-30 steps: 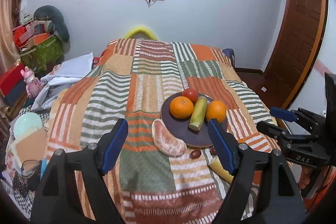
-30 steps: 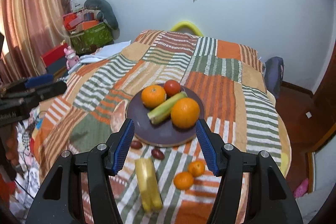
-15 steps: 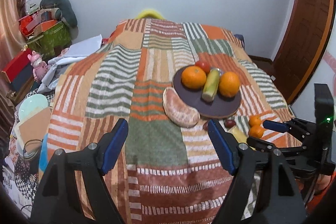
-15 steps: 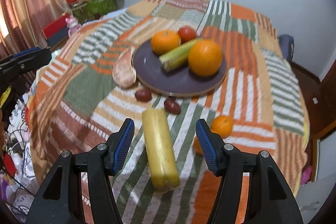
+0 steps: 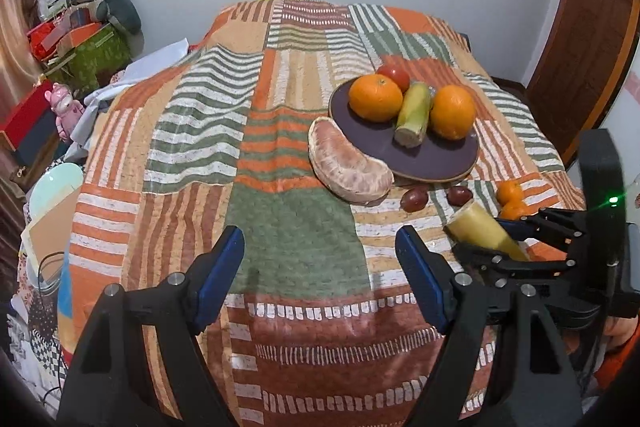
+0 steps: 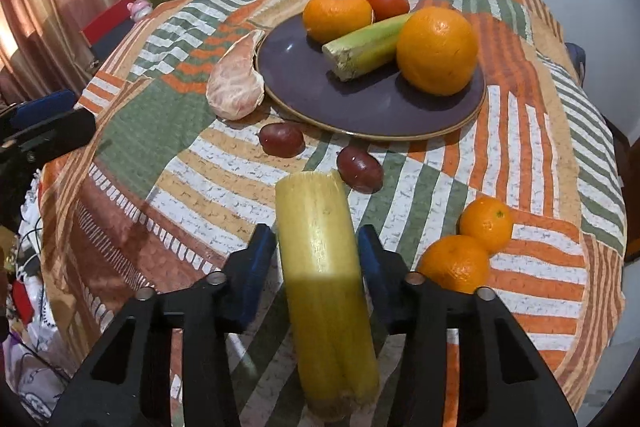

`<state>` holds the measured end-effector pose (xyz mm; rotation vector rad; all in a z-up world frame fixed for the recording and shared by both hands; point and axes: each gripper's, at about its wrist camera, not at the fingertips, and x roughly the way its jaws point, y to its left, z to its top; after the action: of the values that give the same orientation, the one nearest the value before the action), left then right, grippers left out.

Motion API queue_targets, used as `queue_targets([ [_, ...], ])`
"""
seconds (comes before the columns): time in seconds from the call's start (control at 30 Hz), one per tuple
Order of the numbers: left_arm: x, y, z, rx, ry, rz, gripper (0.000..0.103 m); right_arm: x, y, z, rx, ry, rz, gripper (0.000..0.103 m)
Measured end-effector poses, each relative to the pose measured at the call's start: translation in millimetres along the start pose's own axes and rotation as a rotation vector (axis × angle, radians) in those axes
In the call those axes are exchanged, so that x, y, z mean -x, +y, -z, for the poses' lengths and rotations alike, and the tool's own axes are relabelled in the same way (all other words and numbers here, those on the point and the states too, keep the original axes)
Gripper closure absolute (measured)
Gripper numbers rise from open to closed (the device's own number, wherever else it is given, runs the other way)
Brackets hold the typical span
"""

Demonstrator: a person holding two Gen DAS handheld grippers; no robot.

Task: Organize fruits
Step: 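Grasp the second yellow cylinder lying on the quilt with the right tool, then lift the yellow cylinder with the right tool while the left tool grasps the pink pomelo segment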

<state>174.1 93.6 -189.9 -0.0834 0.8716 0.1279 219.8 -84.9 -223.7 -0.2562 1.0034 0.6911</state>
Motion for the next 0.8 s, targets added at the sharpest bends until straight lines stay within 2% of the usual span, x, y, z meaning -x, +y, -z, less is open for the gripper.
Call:
queue_targets([
  [0.13, -11, 1, -4, 0.017, 0.025, 0.015, 0.025, 10, -5, 0, -0.014, -0.022, -0.022, 0.069],
  [0.3, -26, -1, -19, 0.051, 0.035, 0.041, 0.025, 32, -14, -5, -0.036, -0.097, -0.019, 0.070],
  [0.47, -56, -13, -35, 0.029, 0.067, 0.048, 0.023, 49, -25, -10, -0.076, -0.160, -0.019, 0.071],
  [0.7, -107, -21, -39, 0.027, 0.158, 0.024, 0.022, 48, -35, -12, -0.105, -0.170, -0.036, 0.071],
  [0.8, -112, -18, -38, 0.046, 0.152, 0.040, 0.022, 48, -37, -12, -0.108, -0.173, -0.033, 0.071],
])
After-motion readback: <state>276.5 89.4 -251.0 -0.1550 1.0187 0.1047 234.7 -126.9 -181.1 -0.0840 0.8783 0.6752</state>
